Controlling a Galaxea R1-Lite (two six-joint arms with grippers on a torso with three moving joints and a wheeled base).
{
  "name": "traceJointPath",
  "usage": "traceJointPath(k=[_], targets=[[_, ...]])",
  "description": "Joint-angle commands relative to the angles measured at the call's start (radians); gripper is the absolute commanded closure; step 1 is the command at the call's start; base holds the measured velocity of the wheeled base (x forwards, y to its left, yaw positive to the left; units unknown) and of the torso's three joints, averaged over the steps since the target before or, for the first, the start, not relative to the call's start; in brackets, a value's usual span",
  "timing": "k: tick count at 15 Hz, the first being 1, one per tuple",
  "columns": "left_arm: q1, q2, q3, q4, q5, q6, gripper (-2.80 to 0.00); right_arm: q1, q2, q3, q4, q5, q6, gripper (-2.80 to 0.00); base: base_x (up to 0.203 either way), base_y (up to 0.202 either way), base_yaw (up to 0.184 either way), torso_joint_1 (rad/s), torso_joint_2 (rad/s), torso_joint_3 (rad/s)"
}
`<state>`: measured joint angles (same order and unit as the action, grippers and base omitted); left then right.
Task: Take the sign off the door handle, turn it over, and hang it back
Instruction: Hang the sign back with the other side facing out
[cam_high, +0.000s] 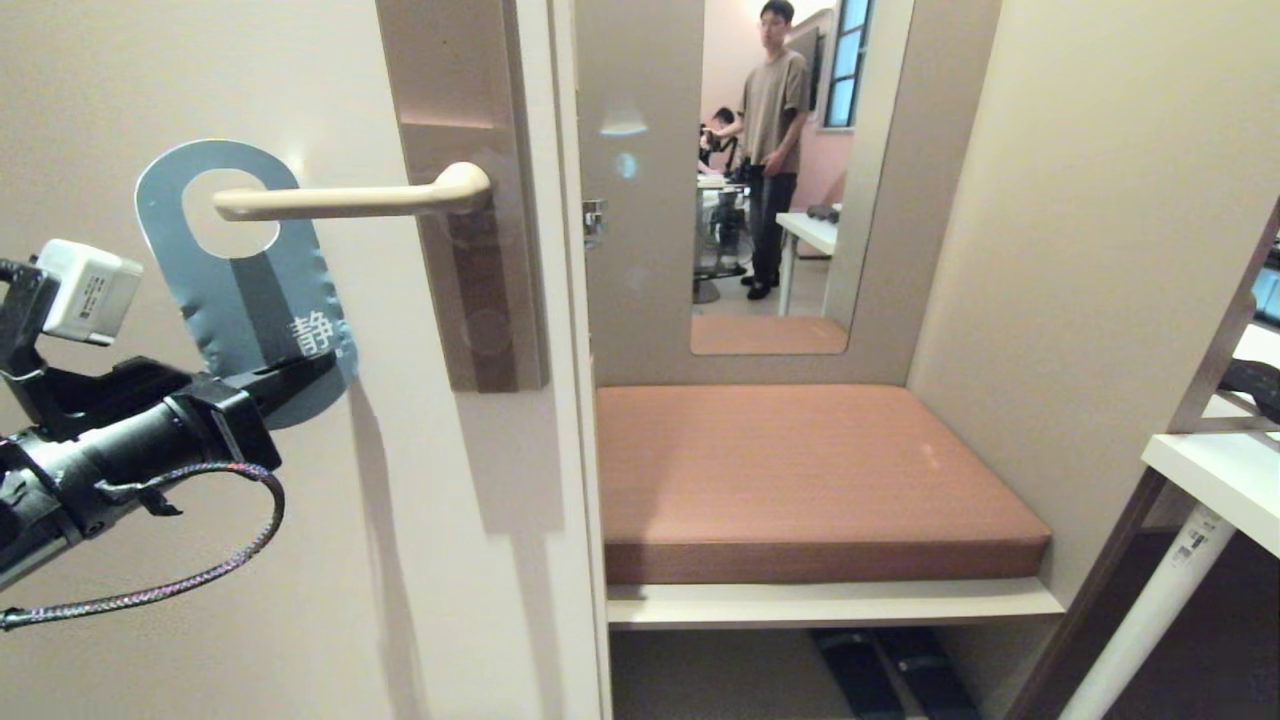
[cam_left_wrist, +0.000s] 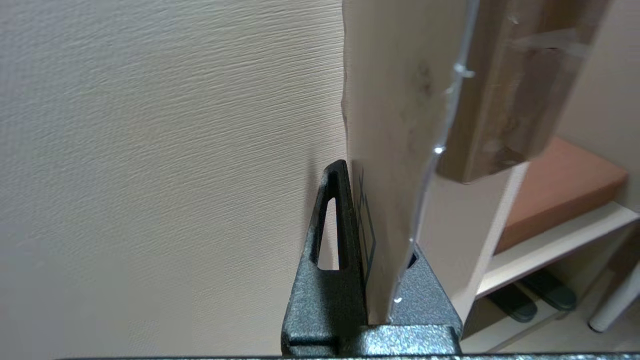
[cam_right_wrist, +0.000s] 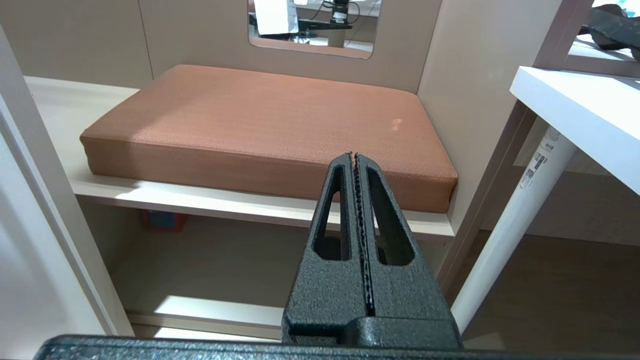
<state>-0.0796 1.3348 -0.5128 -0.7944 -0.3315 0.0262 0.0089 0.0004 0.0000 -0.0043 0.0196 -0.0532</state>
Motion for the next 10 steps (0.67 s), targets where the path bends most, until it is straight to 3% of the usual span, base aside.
traceJointPath(k=[1, 10], targets=[[-0.022, -0.003, 0.000, -0.005, -0.001, 0.026, 0.00, 0.000, 0.000, 0.000, 0.000, 0.000, 0.000, 0.00, 0.000, 0.000, 0.000, 0.000, 0.00, 0.000], [-0.138, 0.000, 0.003, -0.005, 0.002, 0.078, 0.00, 0.000, 0.000, 0.000, 0.000, 0.000, 0.000, 0.00, 0.000, 0.000, 0.000, 0.000, 0.00, 0.000]])
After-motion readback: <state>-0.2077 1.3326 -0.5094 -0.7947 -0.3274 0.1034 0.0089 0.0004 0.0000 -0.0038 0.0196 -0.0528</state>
